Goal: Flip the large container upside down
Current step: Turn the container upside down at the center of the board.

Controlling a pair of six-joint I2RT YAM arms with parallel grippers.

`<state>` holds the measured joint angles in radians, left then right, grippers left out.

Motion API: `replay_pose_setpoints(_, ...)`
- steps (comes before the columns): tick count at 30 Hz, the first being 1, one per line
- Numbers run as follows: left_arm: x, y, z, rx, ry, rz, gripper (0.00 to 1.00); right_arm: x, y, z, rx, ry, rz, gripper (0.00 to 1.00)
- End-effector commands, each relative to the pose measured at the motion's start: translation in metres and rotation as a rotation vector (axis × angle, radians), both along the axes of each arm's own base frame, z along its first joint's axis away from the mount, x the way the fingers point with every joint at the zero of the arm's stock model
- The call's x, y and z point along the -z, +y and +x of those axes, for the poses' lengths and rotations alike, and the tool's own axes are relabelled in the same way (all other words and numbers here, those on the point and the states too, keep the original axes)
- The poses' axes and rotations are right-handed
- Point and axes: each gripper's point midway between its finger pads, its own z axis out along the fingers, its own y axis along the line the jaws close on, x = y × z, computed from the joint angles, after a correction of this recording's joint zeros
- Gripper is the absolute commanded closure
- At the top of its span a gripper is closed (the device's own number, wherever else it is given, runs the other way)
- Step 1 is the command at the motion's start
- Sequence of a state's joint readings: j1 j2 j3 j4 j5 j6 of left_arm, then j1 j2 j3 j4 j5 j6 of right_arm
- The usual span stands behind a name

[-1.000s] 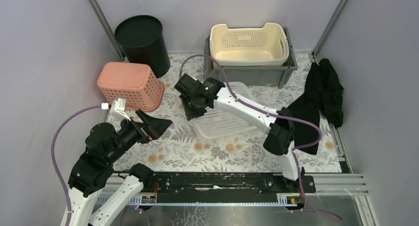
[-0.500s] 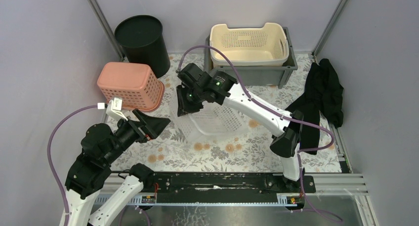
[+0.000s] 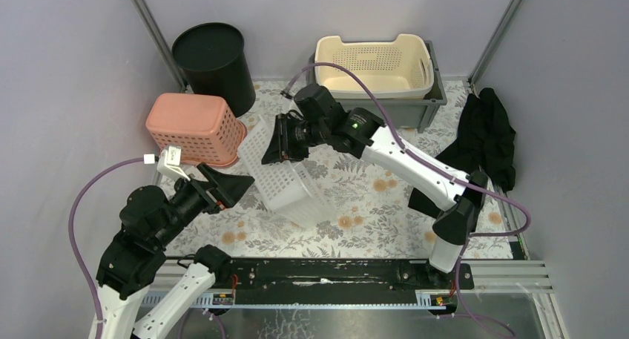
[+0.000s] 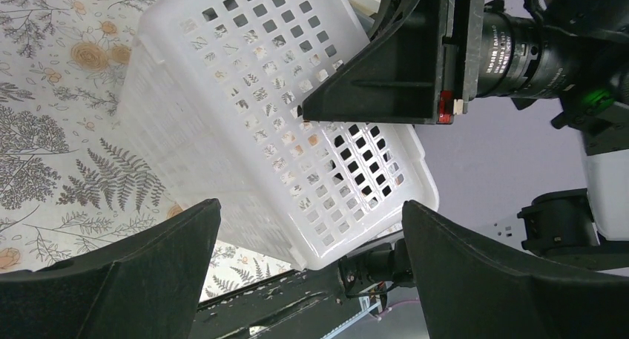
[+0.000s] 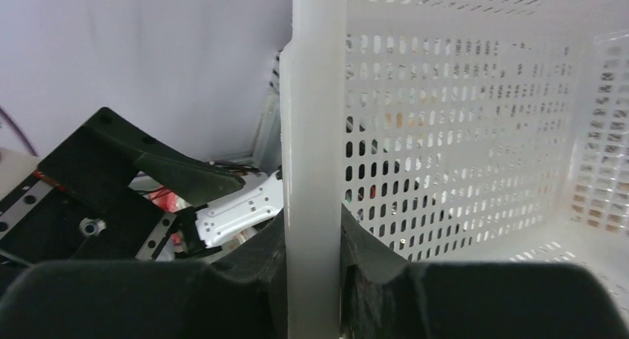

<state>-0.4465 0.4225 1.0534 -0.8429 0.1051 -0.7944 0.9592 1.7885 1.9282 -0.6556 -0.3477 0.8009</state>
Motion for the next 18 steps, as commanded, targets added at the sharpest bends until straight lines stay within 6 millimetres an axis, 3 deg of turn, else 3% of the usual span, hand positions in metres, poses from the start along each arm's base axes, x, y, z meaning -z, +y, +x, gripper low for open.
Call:
replay_pose_setpoints(1,-0.016,0.005,0.001,-0.023,-0.05,-0.005,0.0,-0.062,0.006,-0.003,-0.025,0.001,0.289,1.0)
replay_pose_setpoints(8,-0.024,0.008,0.011,-0.062,-0.062,0.003,0.0,-0.068,0.002,0.002,0.017,0.043,0.447,1.0)
replay_pose_setpoints(18,-0.047,0.005,0.026,-0.081,-0.1,-0.003,0.0,-0.1,-0.007,0.014,0.043,0.076,0.674,1.0)
